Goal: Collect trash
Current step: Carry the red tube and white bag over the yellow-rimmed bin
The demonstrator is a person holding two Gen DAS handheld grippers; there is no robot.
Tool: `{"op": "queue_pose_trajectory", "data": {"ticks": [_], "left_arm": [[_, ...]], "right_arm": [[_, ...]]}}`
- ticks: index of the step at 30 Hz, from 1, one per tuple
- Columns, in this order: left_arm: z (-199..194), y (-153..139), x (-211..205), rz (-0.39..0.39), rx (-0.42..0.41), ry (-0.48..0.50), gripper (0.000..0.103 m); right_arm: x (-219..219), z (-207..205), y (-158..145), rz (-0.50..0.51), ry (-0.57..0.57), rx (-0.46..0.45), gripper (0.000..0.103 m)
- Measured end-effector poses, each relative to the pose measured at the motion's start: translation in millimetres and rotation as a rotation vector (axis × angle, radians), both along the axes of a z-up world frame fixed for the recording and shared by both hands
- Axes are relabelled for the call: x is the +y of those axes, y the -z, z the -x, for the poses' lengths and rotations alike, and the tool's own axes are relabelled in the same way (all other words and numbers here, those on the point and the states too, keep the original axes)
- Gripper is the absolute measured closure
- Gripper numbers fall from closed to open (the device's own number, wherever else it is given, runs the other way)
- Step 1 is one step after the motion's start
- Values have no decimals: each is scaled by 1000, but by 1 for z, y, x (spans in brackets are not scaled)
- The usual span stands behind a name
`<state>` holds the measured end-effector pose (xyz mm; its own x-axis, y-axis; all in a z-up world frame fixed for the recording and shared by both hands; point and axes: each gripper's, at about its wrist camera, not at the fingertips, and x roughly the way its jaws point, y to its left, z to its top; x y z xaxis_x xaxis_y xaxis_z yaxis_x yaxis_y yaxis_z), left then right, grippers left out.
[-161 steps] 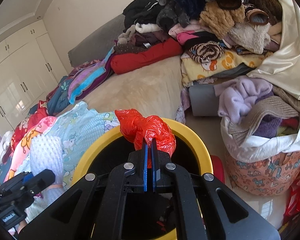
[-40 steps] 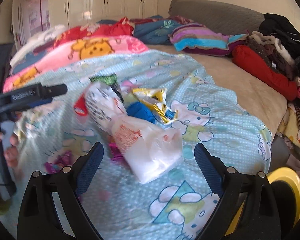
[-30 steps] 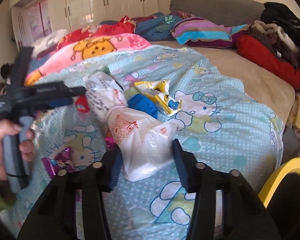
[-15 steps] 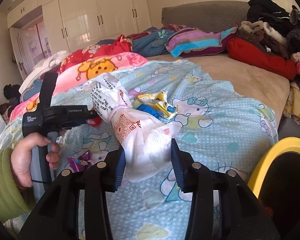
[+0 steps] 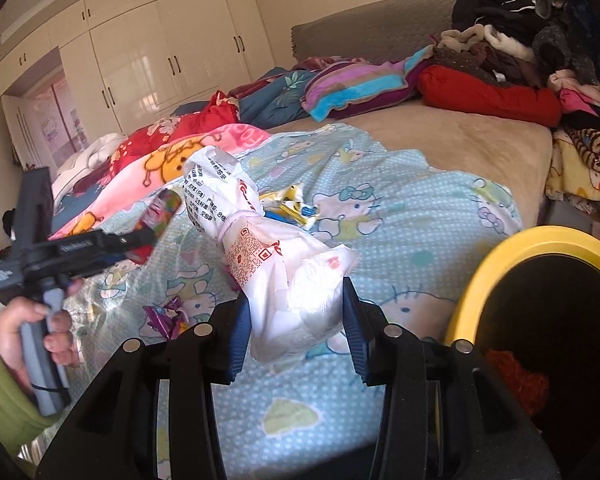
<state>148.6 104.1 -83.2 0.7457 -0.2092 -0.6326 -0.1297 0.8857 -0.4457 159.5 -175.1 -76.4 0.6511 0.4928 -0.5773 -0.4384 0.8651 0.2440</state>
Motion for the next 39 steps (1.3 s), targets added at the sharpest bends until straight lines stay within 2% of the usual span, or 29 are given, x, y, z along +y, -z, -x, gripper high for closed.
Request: {"op": "queue_pose_trajectory", "data": {"ticks": [7,20,39], "left_arm": [[8,-27,-19,-15,-60,40,80],[18,-58,-56,-40,-134,115,80],[29,-81,-114,-65,-174,233,80]], "right_arm": [[-12,7,-5,-1,21,-6,63],[-40,24,-28,-13,65,-50,63],[-111,33,-44,-53,225,-81,63]]}}
